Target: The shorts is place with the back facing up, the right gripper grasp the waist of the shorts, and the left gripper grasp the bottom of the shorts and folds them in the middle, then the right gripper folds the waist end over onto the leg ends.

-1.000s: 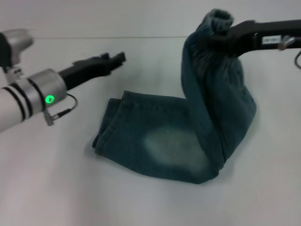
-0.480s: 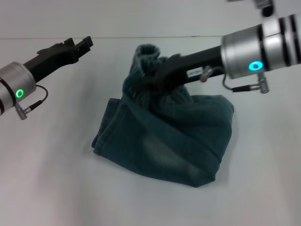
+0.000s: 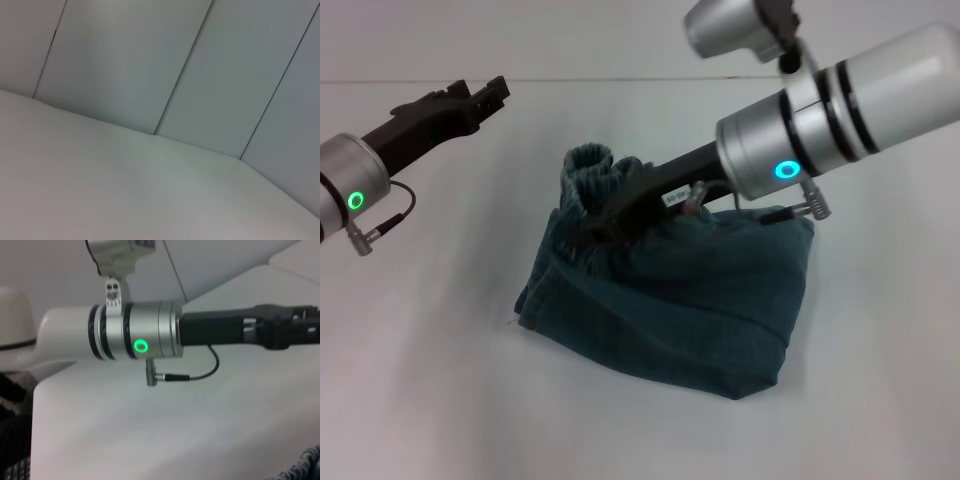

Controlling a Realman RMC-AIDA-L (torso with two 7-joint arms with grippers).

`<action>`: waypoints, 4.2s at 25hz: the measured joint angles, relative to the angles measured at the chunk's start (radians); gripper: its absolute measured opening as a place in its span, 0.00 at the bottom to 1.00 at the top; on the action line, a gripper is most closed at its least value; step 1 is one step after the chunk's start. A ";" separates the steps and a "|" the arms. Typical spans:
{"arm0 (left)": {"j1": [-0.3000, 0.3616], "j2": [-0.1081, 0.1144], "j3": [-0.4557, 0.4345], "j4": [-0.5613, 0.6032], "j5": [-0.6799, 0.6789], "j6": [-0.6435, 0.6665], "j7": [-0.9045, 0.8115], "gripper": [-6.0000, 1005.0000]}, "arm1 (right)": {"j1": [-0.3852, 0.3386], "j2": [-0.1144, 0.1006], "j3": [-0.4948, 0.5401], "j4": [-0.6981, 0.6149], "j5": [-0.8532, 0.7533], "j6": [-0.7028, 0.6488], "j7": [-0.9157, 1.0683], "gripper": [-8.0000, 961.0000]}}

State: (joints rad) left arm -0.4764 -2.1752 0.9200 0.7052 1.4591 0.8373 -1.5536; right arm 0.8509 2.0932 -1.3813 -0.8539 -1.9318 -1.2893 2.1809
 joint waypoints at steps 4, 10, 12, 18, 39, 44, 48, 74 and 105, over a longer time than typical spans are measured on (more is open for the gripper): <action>-0.003 0.000 0.001 -0.003 -0.002 0.000 0.010 0.61 | 0.045 0.001 -0.043 0.057 -0.001 0.026 -0.003 0.08; -0.004 0.000 0.007 -0.006 -0.002 0.001 0.014 0.61 | 0.063 0.002 -0.075 0.074 -0.001 0.038 0.007 0.11; -0.004 0.000 0.008 -0.007 -0.002 0.001 0.014 0.61 | 0.063 0.002 -0.079 0.076 -0.002 0.038 0.016 0.12; -0.008 0.000 0.016 -0.008 -0.002 0.002 0.015 0.61 | 0.059 0.000 -0.080 0.077 -0.027 0.031 0.019 0.15; -0.021 0.001 0.022 -0.009 -0.001 0.006 0.017 0.61 | 0.007 0.005 -0.081 0.003 -0.035 0.140 -0.022 0.90; -0.017 0.002 0.021 -0.010 -0.001 0.009 0.023 0.61 | 0.023 0.009 -0.118 -0.008 -0.005 0.129 -0.038 0.95; -0.011 0.002 0.009 -0.009 -0.005 0.020 0.024 0.61 | -0.073 0.009 -0.148 -0.136 0.008 0.148 -0.040 0.95; 0.185 0.021 -0.385 0.038 0.297 0.865 0.072 0.86 | -0.592 -0.006 0.185 -0.154 0.280 -0.327 -0.739 0.96; 0.155 0.018 -0.350 0.056 0.486 1.039 0.080 0.86 | -0.559 -0.004 0.271 -0.118 0.161 -0.381 -0.718 0.95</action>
State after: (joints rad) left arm -0.3219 -2.1576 0.5700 0.7608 1.9451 1.8761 -1.4740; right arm 0.2915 2.0893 -1.1105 -0.9717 -1.7706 -1.6707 1.4624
